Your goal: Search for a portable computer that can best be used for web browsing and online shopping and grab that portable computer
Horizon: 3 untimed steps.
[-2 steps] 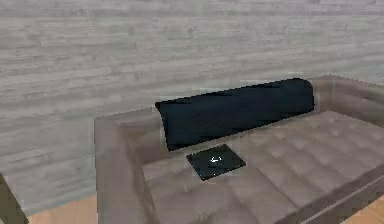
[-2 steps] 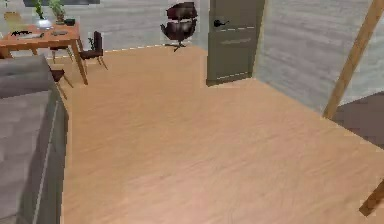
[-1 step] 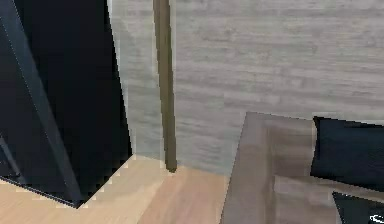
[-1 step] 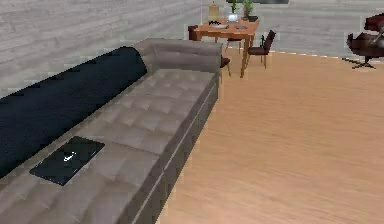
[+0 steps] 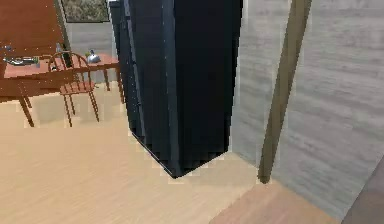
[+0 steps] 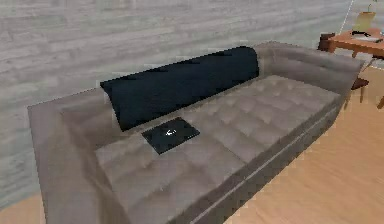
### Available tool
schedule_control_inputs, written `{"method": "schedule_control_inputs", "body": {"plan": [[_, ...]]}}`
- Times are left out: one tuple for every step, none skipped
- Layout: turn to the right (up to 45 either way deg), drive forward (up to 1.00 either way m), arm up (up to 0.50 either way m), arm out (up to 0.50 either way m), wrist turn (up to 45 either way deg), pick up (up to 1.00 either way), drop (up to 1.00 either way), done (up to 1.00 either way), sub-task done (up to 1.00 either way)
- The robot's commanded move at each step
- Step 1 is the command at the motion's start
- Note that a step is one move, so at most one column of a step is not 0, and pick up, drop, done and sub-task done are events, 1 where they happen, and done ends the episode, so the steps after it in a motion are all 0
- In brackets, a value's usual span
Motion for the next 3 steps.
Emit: {"method": "schedule_control_inputs", "body": {"plan": [[45.0, 0.0, 0.0, 0.0, 0.0, 0.0, 0.0, 0.0, 0.0], [45.0, 0.0, 0.0, 0.0, 0.0, 0.0, 0.0, 0.0, 0.0], [36.0, 0.0, 0.0, 0.0, 0.0, 0.0, 0.0, 0.0, 0.0]]}}
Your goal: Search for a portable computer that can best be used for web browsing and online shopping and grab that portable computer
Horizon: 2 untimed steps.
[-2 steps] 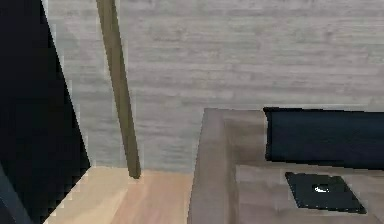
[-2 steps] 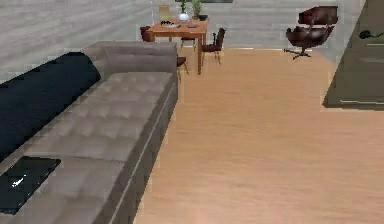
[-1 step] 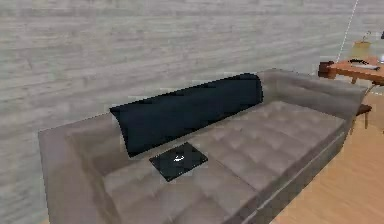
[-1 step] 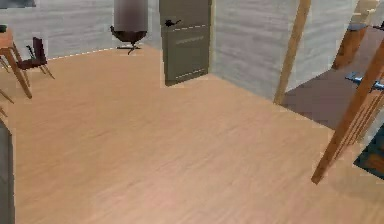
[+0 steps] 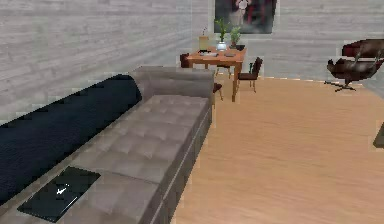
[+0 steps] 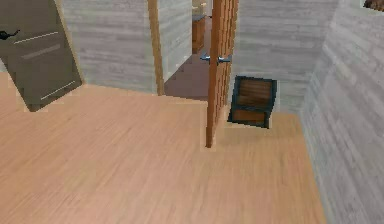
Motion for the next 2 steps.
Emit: {"method": "schedule_control_inputs", "body": {"plan": [[0.0, 0.7, 0.0, 0.0, 0.0, 0.0, 0.0, 0.0, 0.0], [-45.0, 0.0, 0.0, 0.0, 0.0, 0.0, 0.0, 0.0, 0.0]]}}
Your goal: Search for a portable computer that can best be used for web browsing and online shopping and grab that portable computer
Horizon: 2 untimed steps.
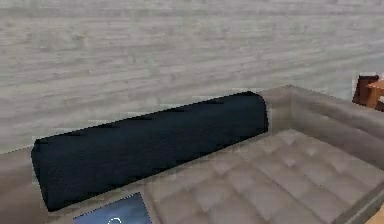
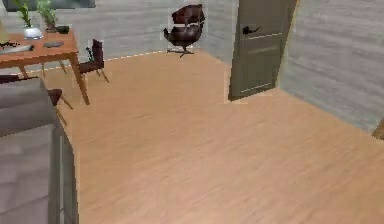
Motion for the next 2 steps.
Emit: {"method": "schedule_control_inputs", "body": {"plan": [[-45.0, 0.0, 0.0, 0.0, 0.0, 0.0, 0.0, 0.0, 0.0], [-45.0, 0.0, 0.0, 0.0, 0.0, 0.0, 0.0, 0.0, 0.0]]}}
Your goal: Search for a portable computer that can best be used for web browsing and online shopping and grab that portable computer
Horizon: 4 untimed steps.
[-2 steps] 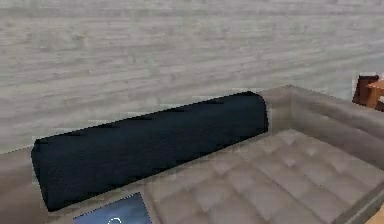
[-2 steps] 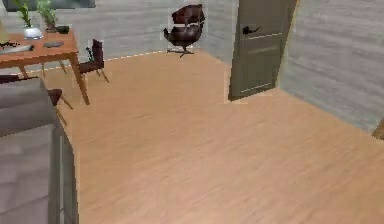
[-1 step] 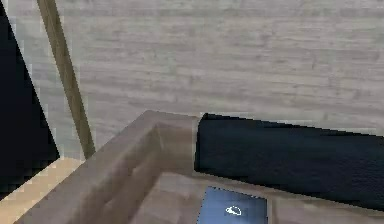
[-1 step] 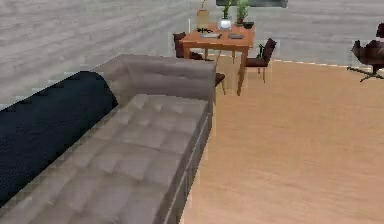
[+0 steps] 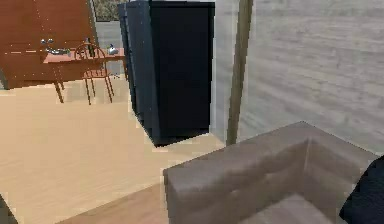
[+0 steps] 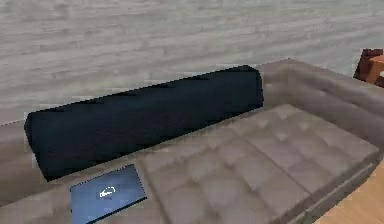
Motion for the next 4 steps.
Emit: {"method": "schedule_control_inputs", "body": {"plan": [[-24.0, 0.0, 0.0, 0.0, 0.0, 0.0, 0.0, 0.0, 0.0], [0.0, 0.0, 0.5, 0.0, 0.0, 0.0, 0.0, 0.0, 0.0], [0.0, 0.0, 0.06, 0.0, 0.0, 0.0, 0.0, 0.0, 0.0], [0.0, 0.0, 0.0, 0.36, 0.0, 0.0, 0.0, 0.0, 0.0]]}}
